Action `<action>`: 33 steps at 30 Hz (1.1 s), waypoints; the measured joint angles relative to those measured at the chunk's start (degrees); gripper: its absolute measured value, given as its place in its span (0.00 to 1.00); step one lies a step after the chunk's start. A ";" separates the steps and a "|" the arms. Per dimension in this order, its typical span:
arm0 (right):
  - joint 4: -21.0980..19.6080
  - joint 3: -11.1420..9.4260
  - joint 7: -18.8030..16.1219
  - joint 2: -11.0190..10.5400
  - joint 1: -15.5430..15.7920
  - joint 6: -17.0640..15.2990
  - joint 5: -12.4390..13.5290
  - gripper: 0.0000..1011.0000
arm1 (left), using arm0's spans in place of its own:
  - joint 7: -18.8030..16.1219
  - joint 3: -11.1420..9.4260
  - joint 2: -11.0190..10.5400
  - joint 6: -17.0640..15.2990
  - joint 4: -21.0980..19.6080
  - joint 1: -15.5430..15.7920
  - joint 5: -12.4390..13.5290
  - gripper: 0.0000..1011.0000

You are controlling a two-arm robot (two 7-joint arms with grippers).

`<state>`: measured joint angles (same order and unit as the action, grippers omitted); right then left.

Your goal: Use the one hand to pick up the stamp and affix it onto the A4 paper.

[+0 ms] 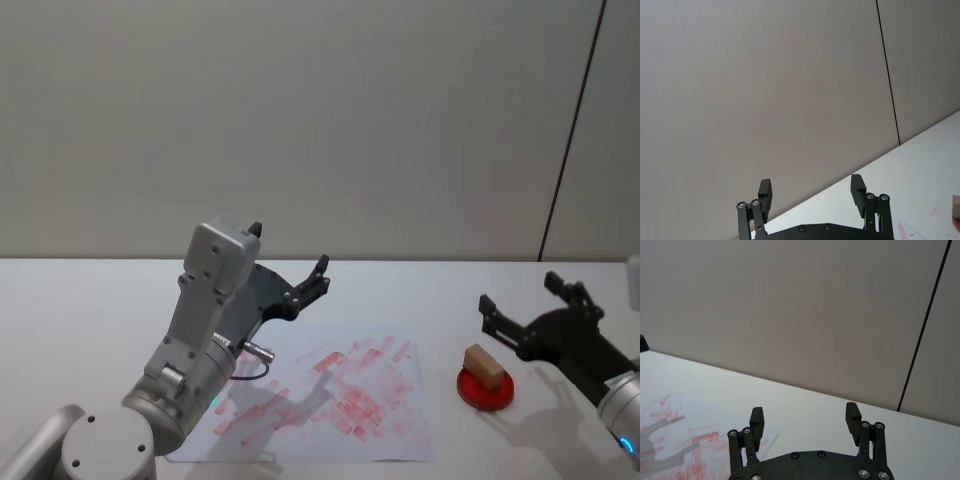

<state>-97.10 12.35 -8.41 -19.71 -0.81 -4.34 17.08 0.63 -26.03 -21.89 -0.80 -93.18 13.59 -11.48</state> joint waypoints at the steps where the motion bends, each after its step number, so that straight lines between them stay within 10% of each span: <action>1: 0.31 -0.02 -0.34 -0.04 -0.09 -0.08 -0.06 0.99 | 0.00 0.00 0.00 0.00 0.00 0.00 0.00 0.99; 33: 11.30 1.44 -10.49 0.25 -3.92 -2.18 -6.97 0.99 | 0.00 0.00 0.00 0.00 0.00 0.00 0.00 0.99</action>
<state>-85.80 13.79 -18.91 -19.46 -4.72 -6.53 10.10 0.63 -26.02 -21.89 -0.80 -93.18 13.59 -11.48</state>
